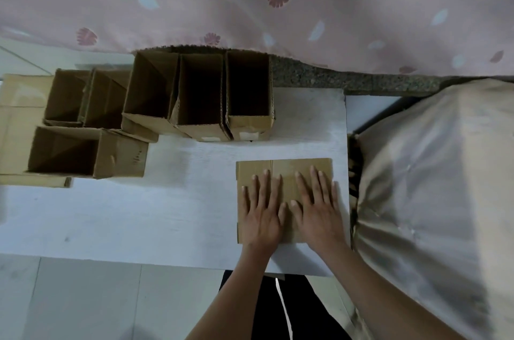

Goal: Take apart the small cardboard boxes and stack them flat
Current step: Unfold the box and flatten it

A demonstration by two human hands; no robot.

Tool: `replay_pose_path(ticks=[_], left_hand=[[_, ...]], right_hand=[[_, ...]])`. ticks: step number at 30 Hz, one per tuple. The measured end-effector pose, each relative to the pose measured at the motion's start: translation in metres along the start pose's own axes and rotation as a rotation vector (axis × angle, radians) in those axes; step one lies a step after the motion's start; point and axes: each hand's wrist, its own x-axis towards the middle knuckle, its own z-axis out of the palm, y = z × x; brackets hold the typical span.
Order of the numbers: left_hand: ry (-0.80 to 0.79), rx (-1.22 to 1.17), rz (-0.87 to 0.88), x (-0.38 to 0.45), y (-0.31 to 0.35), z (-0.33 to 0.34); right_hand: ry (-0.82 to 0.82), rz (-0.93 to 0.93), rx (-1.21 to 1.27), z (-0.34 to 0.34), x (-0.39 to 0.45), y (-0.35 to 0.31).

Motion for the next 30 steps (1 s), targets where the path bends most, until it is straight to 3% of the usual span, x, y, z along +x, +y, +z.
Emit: replay_pose_path(ticks=[7, 16, 18, 22, 25, 28, 30], left_hand=[[0.112, 0.006, -0.015, 0.004, 0.005, 0.016], [0.082, 0.033, -0.032, 0.005, 0.002, 0.016], [0.038, 0.033, -0.053, 0.005, 0.003, 0.013], [-0.060, 0.060, -0.125, 0.003, 0.011, 0.003], [-0.129, 0.081, -0.165, 0.004, 0.016, -0.006], [-0.201, 0.056, -0.215, -0.002, 0.017, -0.020], [-0.224, -0.041, -0.354, -0.016, 0.020, -0.027]], right_hand=[[0.110, -0.025, -0.029, 0.020, 0.002, 0.007], [0.086, -0.013, -0.010, 0.013, 0.002, 0.001], [0.044, 0.110, 0.034, 0.002, -0.005, -0.008], [-0.076, 0.549, 0.237, -0.032, -0.009, -0.035], [-0.164, 0.734, 0.524, -0.050, 0.004, -0.023], [-0.241, 0.788, 0.839, -0.064, 0.015, 0.004], [-0.258, 0.786, 0.927, -0.071, 0.010, 0.013]])
